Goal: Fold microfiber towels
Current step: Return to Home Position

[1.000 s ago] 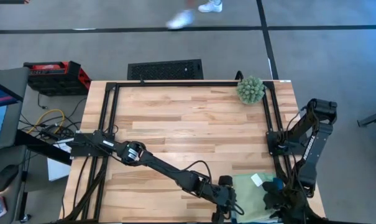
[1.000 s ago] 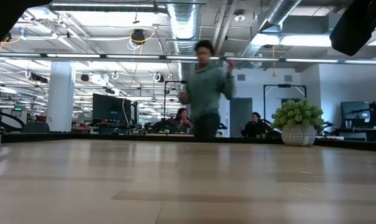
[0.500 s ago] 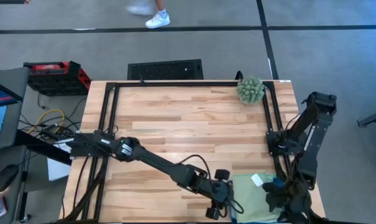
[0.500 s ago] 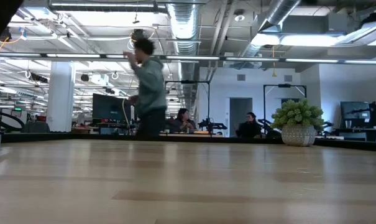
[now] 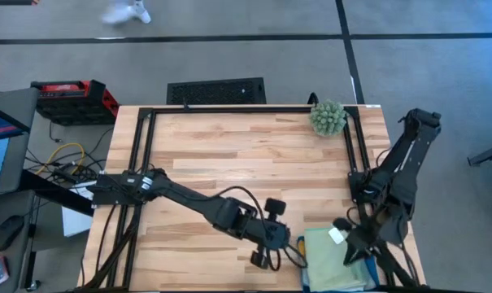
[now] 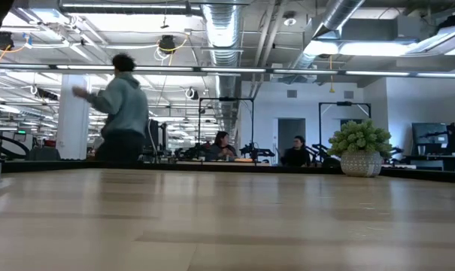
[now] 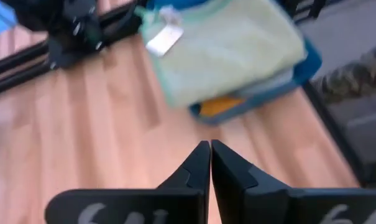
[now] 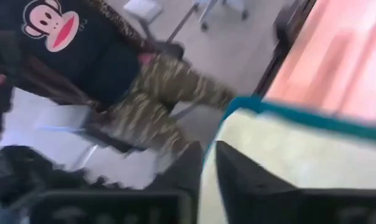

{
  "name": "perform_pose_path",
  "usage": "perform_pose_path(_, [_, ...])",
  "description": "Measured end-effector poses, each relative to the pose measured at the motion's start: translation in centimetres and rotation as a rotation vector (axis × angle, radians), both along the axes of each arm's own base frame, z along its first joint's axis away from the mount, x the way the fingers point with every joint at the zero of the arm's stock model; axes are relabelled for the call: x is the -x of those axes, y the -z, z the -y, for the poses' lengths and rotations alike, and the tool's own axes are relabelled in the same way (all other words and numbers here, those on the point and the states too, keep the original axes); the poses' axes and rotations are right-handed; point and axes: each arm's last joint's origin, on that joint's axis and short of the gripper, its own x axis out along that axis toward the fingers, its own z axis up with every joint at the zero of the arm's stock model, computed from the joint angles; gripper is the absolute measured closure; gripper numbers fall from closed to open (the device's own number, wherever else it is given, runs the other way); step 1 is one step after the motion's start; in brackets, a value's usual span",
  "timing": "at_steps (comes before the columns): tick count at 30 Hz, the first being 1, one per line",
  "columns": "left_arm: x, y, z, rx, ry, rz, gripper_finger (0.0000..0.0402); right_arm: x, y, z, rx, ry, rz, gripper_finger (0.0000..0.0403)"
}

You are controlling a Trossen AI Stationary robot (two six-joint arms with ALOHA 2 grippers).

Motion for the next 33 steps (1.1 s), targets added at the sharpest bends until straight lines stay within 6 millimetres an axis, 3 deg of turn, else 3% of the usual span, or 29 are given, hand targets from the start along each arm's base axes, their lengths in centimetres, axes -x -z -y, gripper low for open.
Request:
perform_pose_path(3, [0.9, -1.0, -1.6, -0.036, -0.01, -0.051, 0.0396, 0.1, -0.9, 1.7, 0.067, 0.02, 0.132, 0.0393])
perform_pose_path(11, [1.9, -1.9, -6.0, -0.089, -0.073, -0.179, 0.04, 0.9, -3.0, 5.9, 0.157, 0.097, 0.343, 0.0379])
perform_pose_path(17, [1.7, -1.4, -10.1, 0.011, 0.01, -0.318, 0.0401, 1.7, -3.4, 8.0, 0.147, 0.135, 0.378, 0.0398])
perform_pose_path(24, [2.8, -2.1, -15.7, 0.075, -0.08, -0.42, 0.0401, 2.8, -3.0, 9.8, 0.089, 0.193, 0.372, 0.0384])
perform_pose_path(28, [4.9, -4.3, -17.8, 0.081, -0.142, -0.427, 0.0401, 3.1, -2.8, 10.3, 0.109, 0.216, 0.361, 0.039])
perform_pose_path(33, [8.4, -7.9, -18.8, 0.081, -0.203, -0.384, 0.0401, 3.2, -2.6, 10.4, 0.132, 0.22, 0.36, 0.0394])
